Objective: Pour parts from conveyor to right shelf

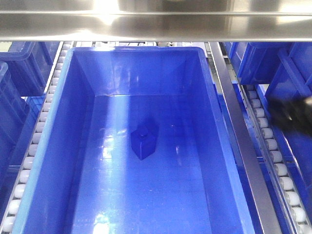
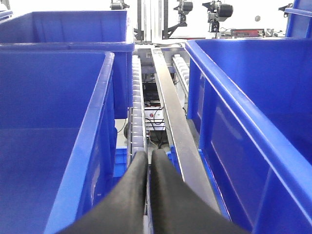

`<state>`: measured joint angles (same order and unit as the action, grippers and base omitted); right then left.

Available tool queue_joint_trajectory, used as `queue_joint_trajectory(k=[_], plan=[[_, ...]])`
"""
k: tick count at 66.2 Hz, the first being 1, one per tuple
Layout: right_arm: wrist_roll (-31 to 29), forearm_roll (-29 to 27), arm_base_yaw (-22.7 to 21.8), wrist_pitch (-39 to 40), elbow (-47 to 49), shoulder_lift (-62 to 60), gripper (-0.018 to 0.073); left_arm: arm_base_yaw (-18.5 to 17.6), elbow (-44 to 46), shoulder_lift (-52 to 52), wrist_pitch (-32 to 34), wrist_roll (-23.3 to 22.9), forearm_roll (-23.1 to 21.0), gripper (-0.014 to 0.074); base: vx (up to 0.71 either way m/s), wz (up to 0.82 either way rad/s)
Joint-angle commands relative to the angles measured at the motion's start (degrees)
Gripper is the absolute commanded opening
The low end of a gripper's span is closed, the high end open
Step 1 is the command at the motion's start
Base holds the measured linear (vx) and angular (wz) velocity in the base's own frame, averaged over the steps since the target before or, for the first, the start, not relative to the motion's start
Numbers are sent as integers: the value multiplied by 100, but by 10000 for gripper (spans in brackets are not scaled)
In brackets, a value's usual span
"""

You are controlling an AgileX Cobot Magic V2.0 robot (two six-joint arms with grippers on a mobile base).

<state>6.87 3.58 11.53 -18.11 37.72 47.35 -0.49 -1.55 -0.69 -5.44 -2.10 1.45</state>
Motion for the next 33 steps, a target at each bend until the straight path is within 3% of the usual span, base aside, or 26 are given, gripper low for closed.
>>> queue_joint_trajectory(k=[1,25,33], plan=[[-88,38,-43,583,-230,-757,453,-29,111,-99,415,-44,-35,-6,0,0],[-115,158,-43,-277,-1324,-3866,453,-29,111,-99,415,-44,-35,-6,0,0],[-314,382,-43,-166,-1794,-4628,453,-29,111,-99,415,-44,-35,-6,0,0]])
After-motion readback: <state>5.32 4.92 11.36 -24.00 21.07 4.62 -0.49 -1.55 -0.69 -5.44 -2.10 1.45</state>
